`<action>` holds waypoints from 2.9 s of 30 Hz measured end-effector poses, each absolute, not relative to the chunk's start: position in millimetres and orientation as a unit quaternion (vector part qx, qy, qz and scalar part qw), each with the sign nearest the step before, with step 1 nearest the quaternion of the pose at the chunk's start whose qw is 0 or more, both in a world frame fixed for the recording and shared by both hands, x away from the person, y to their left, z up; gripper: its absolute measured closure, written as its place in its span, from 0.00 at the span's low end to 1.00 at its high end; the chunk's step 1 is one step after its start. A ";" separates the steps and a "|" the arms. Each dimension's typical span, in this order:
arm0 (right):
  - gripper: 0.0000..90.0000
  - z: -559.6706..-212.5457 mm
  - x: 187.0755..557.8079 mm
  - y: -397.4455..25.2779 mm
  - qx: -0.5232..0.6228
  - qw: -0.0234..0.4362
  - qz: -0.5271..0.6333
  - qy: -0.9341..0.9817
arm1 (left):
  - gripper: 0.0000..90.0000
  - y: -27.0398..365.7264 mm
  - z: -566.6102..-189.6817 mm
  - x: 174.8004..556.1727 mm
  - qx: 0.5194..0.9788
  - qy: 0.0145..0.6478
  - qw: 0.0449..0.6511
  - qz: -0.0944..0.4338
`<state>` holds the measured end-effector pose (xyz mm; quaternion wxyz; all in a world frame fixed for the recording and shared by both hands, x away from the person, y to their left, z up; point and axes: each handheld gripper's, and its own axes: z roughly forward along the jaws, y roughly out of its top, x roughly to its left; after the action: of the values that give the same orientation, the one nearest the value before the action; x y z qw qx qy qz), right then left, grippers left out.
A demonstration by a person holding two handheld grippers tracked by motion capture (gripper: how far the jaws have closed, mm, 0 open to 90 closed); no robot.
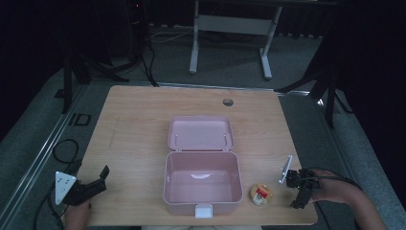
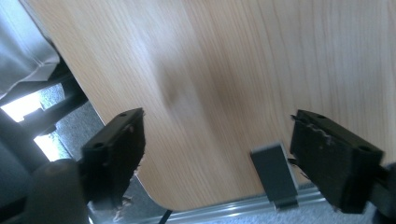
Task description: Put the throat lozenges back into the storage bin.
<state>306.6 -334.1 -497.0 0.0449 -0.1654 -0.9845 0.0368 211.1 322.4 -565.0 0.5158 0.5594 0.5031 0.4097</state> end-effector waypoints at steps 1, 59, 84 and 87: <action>0.23 -497.4 306.1 -331.1 -0.160 0.045 0.033 -0.985 | 0.00 322.4 -565.0 211.1 0.559 0.503 0.516 0.410; 0.22 -495.5 302.9 -223.2 -0.015 0.057 0.071 -0.996 | 0.00 324.7 -565.1 210.4 0.558 0.504 0.520 0.405; 0.22 -386.1 305.0 -214.4 -0.052 0.023 0.031 -0.998 | 0.00 324.6 -565.1 210.7 0.557 0.504 0.523 0.404; 0.22 -374.9 304.7 -210.0 -0.050 0.017 0.023 -0.998 | 0.00 324.7 -565.1 210.8 0.558 0.504 0.522 0.403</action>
<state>304.7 -210.0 -374.9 0.0170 -0.0498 -0.9983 0.0230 210.8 324.7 -565.1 0.5220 0.5578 0.5037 0.4034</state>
